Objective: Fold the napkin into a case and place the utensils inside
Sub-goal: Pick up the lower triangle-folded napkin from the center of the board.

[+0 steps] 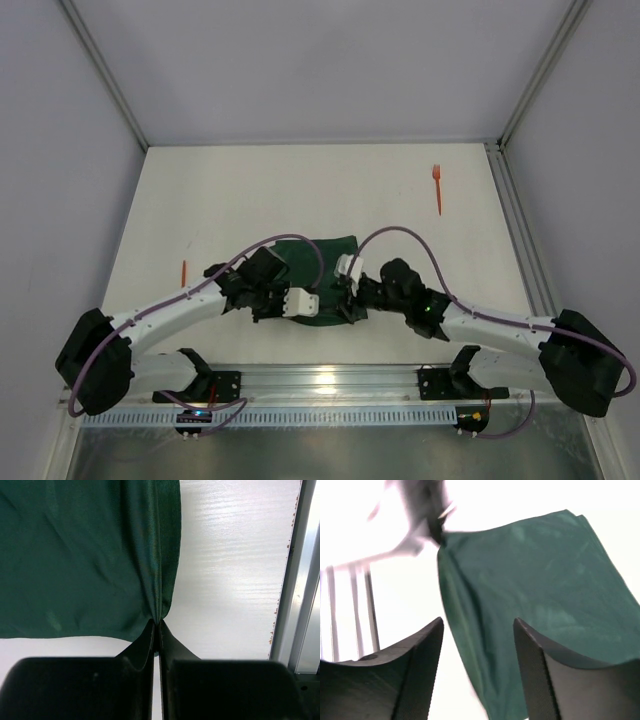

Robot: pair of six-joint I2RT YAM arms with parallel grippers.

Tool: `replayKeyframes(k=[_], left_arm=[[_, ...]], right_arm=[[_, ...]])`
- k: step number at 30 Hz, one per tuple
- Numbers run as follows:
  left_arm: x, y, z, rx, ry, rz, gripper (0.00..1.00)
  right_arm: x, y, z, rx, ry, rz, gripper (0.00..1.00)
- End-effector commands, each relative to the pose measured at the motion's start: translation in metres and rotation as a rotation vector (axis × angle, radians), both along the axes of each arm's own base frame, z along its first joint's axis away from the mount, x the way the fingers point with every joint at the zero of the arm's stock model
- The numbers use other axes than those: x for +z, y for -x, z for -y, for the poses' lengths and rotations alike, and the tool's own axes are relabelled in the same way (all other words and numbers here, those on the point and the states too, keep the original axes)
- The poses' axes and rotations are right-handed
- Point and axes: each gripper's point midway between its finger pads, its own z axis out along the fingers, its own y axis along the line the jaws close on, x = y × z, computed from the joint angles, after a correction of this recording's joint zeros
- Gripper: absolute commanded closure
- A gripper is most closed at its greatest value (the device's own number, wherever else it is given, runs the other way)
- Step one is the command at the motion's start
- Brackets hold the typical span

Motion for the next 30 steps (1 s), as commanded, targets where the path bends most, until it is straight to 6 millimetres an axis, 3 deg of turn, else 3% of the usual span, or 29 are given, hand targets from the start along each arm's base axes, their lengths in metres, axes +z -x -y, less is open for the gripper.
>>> replayKeyframes(k=[1, 6, 18, 23, 25, 30], left_arm=[[0.008, 0.000, 0.007, 0.003, 0.027, -0.029, 1.00], [0.012, -0.001, 0.008, 0.007, 0.029, -0.031, 1.00], [0.016, -0.004, 0.007, 0.026, 0.026, -0.017, 1.00], [0.017, -0.007, 0.007, 0.033, 0.019, -0.014, 1.00], [0.017, -0.006, 0.006, 0.035, 0.014, -0.018, 1.00], [0.018, -0.007, 0.004, 0.034, 0.002, -0.011, 1.00]], right_arm=[[0.004, -0.003, 0.012, -0.039, -0.010, 0.329, 0.36], [0.004, 0.005, 0.011, -0.111, 0.026, 0.428, 0.30], [-0.012, 0.027, -0.010, -0.040, 0.120, 0.491, 0.22], [-0.011, 0.043, -0.026, 0.005, 0.068, 0.495, 0.19], [-0.016, 0.045, -0.028, 0.010, 0.075, 0.504, 0.19], [-0.008, 0.054, -0.032, 0.012, 0.017, 0.498, 0.18]])
